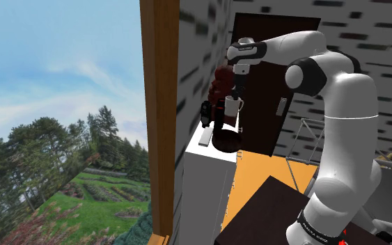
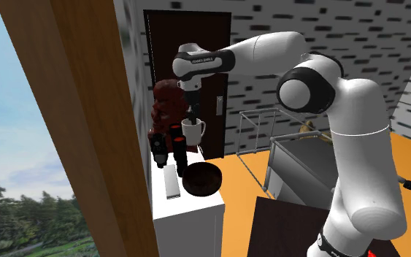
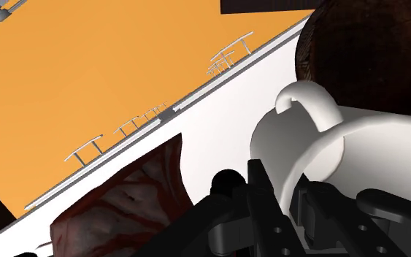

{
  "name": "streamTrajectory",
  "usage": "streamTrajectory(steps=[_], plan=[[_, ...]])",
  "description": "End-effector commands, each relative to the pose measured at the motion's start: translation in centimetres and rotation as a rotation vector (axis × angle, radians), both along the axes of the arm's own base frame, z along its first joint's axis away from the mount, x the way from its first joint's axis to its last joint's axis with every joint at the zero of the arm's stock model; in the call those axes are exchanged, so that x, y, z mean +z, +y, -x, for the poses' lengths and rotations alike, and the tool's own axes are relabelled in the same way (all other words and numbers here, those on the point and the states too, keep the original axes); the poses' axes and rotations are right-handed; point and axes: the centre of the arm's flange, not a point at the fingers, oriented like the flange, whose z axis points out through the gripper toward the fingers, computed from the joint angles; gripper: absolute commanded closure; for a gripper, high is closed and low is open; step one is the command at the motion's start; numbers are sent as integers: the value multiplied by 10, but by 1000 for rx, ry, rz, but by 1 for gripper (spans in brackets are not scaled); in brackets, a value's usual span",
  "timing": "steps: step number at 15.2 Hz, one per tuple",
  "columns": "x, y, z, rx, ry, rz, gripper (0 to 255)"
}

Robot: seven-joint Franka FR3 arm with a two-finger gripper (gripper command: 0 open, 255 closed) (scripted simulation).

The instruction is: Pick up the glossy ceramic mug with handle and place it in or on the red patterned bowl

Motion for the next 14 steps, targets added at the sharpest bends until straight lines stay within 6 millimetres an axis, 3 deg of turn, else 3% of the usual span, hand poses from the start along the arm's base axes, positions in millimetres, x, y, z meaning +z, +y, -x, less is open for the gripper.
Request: streamTrajectory(steps=[1,10,14], plan=[[3,19,16,1,0,-1,255],[18,110,91,1,0,-1,255],[3,116,96,1,0,-1,255]])
